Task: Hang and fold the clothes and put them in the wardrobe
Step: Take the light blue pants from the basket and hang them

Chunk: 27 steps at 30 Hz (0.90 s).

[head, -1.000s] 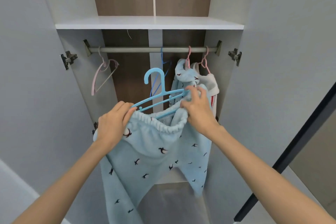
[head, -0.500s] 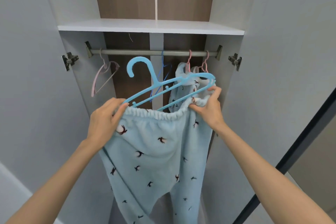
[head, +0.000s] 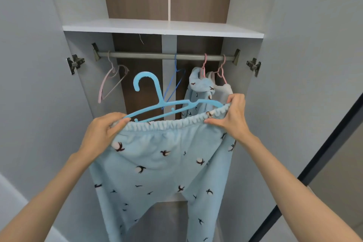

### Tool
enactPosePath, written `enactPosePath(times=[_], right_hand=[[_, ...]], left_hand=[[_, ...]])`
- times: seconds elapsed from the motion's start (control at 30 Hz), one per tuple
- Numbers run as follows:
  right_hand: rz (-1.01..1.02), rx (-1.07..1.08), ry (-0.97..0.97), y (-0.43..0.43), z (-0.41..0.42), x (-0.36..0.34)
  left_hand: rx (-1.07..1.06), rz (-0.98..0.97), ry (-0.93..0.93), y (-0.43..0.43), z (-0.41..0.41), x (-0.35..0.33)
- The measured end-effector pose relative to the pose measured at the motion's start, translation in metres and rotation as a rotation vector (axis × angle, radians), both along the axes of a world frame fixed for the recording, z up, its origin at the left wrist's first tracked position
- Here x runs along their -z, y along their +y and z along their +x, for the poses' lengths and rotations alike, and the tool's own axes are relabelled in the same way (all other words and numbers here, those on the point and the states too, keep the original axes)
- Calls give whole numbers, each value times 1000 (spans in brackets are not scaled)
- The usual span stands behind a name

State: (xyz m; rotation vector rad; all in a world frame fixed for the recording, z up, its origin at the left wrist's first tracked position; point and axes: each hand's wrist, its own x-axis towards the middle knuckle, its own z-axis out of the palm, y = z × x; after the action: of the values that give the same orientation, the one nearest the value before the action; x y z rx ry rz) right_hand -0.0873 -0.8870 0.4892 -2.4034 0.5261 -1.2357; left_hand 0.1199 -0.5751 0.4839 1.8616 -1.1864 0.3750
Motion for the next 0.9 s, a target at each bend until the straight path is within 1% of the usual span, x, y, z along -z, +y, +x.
enactPosePath(times=[0.13, 0.27, 0.3, 0.4, 0.5, 0.6, 0.67, 0.73, 0.8, 0.9], right_hand=[[11, -57, -5, 7, 2, -8], [-16, -181, 70, 34, 8, -18], [-19, -236, 136, 42, 8, -22], [34, -366, 419, 58, 6, -28], [-64, -339, 548, 62, 5, -27], [-111, -293, 567, 62, 4, -22], [-112, -260, 535, 62, 2, -22], [-91, -233, 487, 59, -2, -23], [-71, -203, 460, 54, -4, -25], [-54, -171, 435, 48, -9, -29]], left_hand=[[-29, 178, -73, 0, -5, 1], [-21, 191, -98, -8, -12, 4], [-12, 176, -87, -10, -14, 4], [4, 138, -95, -15, -20, 3], [-15, 170, -118, -19, -24, 4], [-16, 284, -105, -22, -20, 4], [30, 349, -74, -22, -15, 1], [83, 365, -26, -21, -9, 0], [137, 340, 19, -17, -6, -1], [169, 186, 131, -13, -4, 1]])
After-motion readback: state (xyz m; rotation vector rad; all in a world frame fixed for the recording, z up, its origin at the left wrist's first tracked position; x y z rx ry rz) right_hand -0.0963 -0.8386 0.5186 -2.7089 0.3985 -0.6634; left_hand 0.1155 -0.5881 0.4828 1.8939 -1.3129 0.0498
